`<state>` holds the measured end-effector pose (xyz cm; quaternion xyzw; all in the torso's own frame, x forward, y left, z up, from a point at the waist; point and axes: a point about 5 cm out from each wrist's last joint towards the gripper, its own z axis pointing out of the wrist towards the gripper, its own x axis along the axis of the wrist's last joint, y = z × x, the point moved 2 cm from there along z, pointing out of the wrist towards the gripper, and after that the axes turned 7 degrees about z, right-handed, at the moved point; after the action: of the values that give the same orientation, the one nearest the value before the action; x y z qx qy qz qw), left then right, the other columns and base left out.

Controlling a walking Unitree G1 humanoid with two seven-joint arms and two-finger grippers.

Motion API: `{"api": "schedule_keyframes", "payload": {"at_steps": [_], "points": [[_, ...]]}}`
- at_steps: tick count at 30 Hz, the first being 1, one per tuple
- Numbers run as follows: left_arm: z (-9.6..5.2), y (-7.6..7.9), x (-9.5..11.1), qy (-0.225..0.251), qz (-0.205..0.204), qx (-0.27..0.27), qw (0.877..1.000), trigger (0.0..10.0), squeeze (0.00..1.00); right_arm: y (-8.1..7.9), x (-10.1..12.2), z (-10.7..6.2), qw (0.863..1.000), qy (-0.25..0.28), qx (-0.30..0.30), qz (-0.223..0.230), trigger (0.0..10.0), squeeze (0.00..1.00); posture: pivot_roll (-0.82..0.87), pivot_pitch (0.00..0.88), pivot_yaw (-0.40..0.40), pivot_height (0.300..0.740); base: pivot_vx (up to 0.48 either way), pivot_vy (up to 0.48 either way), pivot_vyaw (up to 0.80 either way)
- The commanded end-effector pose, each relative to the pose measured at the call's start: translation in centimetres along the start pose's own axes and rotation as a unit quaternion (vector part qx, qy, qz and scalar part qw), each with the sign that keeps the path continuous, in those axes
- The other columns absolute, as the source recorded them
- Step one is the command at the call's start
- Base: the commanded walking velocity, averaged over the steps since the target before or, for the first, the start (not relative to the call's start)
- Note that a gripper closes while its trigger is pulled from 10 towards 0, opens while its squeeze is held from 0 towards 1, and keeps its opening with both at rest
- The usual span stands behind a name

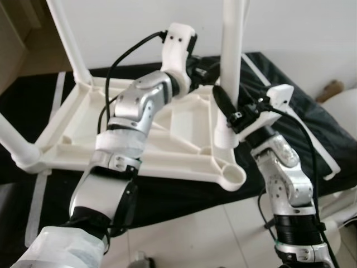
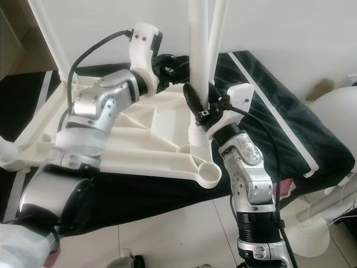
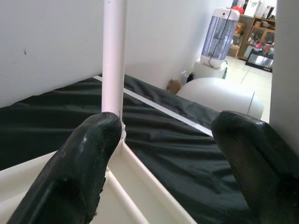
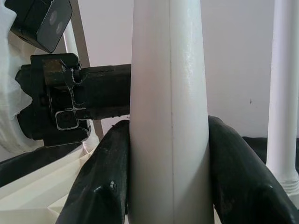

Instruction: Building children table

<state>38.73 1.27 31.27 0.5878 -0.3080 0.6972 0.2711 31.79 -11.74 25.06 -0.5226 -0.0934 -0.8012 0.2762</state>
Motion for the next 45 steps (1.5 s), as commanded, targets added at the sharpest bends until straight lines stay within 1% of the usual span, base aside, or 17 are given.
{"api": "schedule_keyframes", "payload": {"at_steps": [1,2,8,11,12,16,17,23,30,45], "points": [[0.5,2.1,2.8,0.046,0.019,-0.052,0.997,10.0,0.0,0.3,-1.3,0.0,1.0,-0.026,-0.01,0.013,10.0,0.0,-0.04,0.028,-0.001,0.74,0.0,0.0,0.0],[0.5,2.3,3.0,0.05,0.017,-0.057,0.997,10.0,0.0,0.3,-1.3,0.1,0.999,-0.025,-0.014,0.017,10.0,0.0,-0.04,0.029,0.001,0.74,0.0,0.0,0.0],[0.5,2.6,3.3,0.055,0.015,-0.063,0.996,10.0,0.0,0.4,-1.6,0.2,0.999,-0.027,-0.017,0.019,10.0,0.0,-0.04,0.031,0.001,0.74,0.0,0.0,0.0],[0.5,2.9,4.1,0.064,0.019,-0.071,0.995,10.0,0.0,0.5,-2.1,0.3,0.999,-0.034,-0.02,0.019,10.0,0.0,-0.03,0.036,-0.001,0.74,0.0,0.0,0.0],[0.6,3.0,4.6,0.069,0.025,-0.074,0.995,10.0,0.0,0.5,-2.3,0.3,0.999,-0.037,-0.02,0.021,10.0,0.0,-0.03,0.037,0.0,0.74,0.0,0.0,0.0],[0.6,3.1,5.0,0.073,0.028,-0.077,0.994,10.0,0.0,0.5,-2.4,0.3,0.999,-0.04,-0.02,0.02,10.0,0.0,-0.04,0.04,0.002,0.74,0.0,0.0,0.0],[0.5,3.4,5.9,0.085,0.031,-0.084,0.992,10.0,0.0,0.5,-2.6,0.2,0.999,-0.045,-0.02,0.019,10.0,0.0,-0.04,0.041,0.002,0.74,0.0,0.0,0.0],[0.5,4.2,6.9,0.102,0.035,-0.097,0.989,10.0,0.0,0.5,-2.9,0.1,0.998,-0.048,-0.022,0.022,10.0,0.0,-0.04,0.043,0.007,0.74,0.0,0.0,0.0],[0.5,4.6,7.4,0.108,0.037,-0.104,0.988,10.0,0.0,0.6,-3.2,0.0,0.998,-0.054,-0.024,0.022,10.0,0.0,-0.04,0.046,0.009,0.74,0.0,0.0,0.0],[0.3,4.8,7.8,0.113,0.039,-0.107,0.987,10.0,0.0,0.3,-3.5,0.1,0.998,-0.057,-0.021,0.023,10.0,0.0,-0.04,0.05,0.009,0.74,0.0,0.0,0.0]]}}
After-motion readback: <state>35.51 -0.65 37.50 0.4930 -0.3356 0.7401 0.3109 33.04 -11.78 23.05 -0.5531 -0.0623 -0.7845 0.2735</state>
